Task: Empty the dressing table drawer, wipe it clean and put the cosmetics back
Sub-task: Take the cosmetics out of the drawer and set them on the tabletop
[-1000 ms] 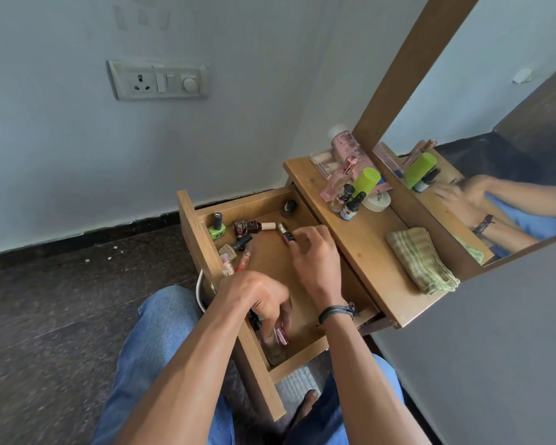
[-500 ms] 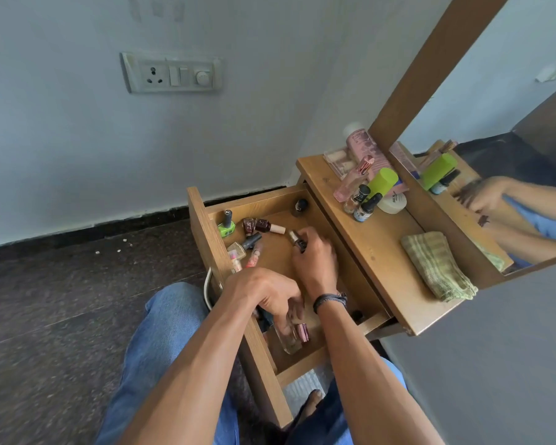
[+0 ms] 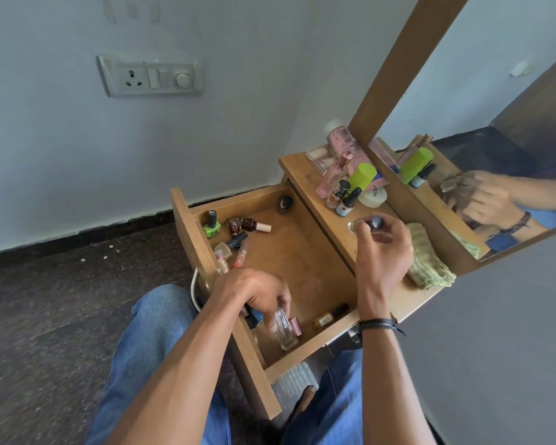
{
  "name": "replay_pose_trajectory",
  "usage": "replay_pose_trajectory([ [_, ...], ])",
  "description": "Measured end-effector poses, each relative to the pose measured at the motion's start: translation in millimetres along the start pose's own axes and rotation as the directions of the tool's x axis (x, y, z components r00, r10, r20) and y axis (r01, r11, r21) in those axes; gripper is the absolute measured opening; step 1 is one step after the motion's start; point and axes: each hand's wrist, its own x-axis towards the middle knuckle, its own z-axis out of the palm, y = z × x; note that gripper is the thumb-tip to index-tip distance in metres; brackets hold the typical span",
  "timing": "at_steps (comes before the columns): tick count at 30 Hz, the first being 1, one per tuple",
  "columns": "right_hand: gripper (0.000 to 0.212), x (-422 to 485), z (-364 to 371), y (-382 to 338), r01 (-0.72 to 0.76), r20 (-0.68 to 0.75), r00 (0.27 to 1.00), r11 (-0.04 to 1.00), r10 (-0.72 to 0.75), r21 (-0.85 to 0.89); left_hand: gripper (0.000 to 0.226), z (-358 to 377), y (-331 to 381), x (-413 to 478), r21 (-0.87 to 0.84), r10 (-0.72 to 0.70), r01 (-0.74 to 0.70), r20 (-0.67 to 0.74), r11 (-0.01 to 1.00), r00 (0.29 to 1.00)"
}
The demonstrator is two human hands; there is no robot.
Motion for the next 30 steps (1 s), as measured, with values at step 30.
replay_pose_trajectory([
  [30,0.047,-1,0,26,0.092,-0.038,0.995,0.996,-0.092,-0.003,0.071,-15,13,-15,-0.232,0.108,-0.306,-0.607,0.923,0.787],
])
